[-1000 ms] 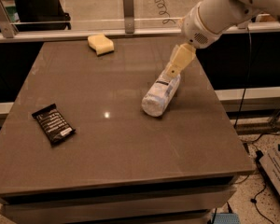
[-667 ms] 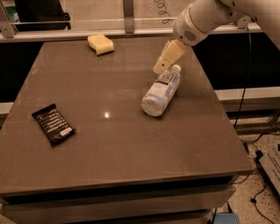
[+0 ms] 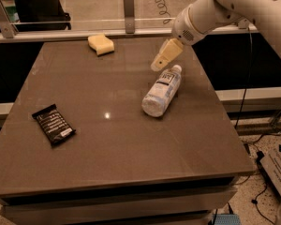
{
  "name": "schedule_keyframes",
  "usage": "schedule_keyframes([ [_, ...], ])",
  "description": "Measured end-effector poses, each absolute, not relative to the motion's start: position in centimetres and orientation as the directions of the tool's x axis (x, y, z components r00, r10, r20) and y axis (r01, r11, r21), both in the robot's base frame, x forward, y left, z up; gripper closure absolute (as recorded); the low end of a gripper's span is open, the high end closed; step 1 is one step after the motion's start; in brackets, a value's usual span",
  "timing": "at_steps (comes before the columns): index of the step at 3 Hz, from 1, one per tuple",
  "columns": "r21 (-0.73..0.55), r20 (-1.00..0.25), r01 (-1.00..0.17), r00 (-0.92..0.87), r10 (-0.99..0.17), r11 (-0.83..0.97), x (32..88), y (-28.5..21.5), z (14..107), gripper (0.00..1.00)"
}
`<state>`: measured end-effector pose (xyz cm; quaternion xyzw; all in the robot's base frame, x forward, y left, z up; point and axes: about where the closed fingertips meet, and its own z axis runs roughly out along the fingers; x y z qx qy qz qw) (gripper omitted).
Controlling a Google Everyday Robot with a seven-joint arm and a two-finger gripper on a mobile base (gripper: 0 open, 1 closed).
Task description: Move sponge near rxbar chocolate
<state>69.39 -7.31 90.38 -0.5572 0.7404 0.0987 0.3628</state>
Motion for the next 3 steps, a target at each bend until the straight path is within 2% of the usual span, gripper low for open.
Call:
schedule_keyframes([
  [3,-0.123,-0.805,-0.895,-0.162,-0.570,0.428,78.6,0.4,87.4,0.00],
])
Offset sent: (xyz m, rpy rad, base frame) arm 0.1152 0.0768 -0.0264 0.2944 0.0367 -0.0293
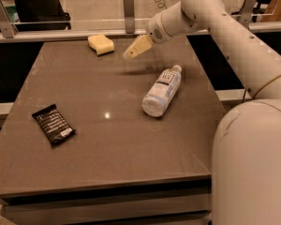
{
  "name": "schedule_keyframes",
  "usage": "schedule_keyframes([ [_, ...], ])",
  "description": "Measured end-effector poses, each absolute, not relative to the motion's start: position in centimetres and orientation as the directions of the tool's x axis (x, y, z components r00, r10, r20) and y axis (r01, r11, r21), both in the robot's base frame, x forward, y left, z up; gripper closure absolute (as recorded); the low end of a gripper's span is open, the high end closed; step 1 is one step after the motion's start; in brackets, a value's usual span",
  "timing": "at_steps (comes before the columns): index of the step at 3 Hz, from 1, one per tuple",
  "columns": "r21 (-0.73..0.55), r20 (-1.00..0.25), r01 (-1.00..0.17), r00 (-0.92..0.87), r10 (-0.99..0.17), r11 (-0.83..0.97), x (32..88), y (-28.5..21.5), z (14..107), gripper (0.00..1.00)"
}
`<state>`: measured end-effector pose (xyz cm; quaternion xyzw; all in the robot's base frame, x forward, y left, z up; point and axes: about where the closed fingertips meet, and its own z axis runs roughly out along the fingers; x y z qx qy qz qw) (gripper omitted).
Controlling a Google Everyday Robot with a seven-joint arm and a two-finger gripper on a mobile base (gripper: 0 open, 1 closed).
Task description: Move sponge near rxbar chocolate
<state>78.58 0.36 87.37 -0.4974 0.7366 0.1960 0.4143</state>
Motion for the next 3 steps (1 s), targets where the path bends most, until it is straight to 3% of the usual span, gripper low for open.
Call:
schedule_keyframes([
  [3,-0.030,-0.831,-0.904,-0.214,-0.513,0.426,81.0,9.1,83.7,0.00],
])
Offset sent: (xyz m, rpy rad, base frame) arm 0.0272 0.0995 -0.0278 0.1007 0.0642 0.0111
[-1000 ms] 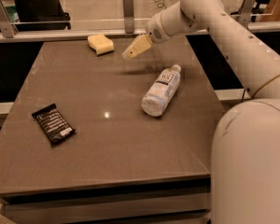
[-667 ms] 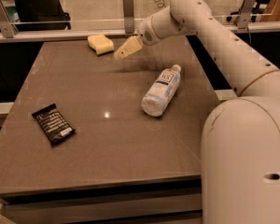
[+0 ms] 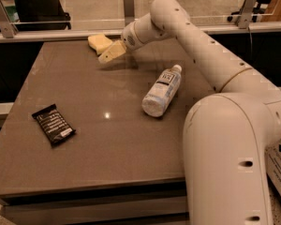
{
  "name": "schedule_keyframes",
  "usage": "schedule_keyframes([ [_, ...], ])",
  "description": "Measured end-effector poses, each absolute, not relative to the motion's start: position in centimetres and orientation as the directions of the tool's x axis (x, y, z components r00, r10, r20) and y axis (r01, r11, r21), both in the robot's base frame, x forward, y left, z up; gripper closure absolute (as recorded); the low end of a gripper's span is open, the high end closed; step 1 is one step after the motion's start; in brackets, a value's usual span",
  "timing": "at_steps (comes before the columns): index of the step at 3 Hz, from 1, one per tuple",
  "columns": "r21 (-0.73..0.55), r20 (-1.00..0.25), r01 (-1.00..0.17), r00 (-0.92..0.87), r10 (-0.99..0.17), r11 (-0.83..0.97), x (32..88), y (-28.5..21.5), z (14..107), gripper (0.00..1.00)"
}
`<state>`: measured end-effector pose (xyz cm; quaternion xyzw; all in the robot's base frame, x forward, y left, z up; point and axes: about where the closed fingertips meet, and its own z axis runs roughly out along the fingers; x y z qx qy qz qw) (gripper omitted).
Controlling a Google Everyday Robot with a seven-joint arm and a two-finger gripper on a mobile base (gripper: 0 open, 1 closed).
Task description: Move sponge near rxbar chocolate
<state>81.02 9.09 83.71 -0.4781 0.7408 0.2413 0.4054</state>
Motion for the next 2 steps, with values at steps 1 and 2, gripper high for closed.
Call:
schedule_keyframes([
  [1,-0.022,-0.826,-0.904,-0.224,-0.518,0.427,81.8,10.8,82.2,0.00],
  [2,-0.021,-0.839,-0.902,-0.219,-0.498,0.432,82.8,11.9,82.1,0.18],
])
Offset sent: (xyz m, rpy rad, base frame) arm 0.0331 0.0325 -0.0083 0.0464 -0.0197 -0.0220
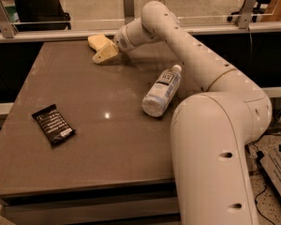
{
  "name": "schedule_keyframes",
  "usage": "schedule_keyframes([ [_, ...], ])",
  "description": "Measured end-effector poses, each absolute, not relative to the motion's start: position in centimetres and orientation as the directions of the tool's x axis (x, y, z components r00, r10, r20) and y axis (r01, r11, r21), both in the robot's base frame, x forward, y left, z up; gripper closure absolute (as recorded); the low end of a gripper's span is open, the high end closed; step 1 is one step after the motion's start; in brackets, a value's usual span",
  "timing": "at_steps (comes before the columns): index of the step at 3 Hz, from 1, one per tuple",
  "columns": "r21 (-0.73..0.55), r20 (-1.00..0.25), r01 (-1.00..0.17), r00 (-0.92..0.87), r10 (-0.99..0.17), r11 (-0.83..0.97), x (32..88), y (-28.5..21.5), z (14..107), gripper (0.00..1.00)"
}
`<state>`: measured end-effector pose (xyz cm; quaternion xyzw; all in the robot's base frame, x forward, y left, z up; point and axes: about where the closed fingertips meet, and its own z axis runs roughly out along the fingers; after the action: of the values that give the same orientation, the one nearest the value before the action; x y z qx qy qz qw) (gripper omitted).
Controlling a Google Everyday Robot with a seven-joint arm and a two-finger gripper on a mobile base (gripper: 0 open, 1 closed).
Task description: Move sponge near rxbar chocolate
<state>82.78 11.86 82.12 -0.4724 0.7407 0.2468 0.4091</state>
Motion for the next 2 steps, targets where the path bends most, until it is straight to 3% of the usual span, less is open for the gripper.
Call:
schedule_keyframes([
  [2,-0.042,-0.861,-0.896,-0.192,-0.471,0.442,83.32,11.47,83.85,0.65],
])
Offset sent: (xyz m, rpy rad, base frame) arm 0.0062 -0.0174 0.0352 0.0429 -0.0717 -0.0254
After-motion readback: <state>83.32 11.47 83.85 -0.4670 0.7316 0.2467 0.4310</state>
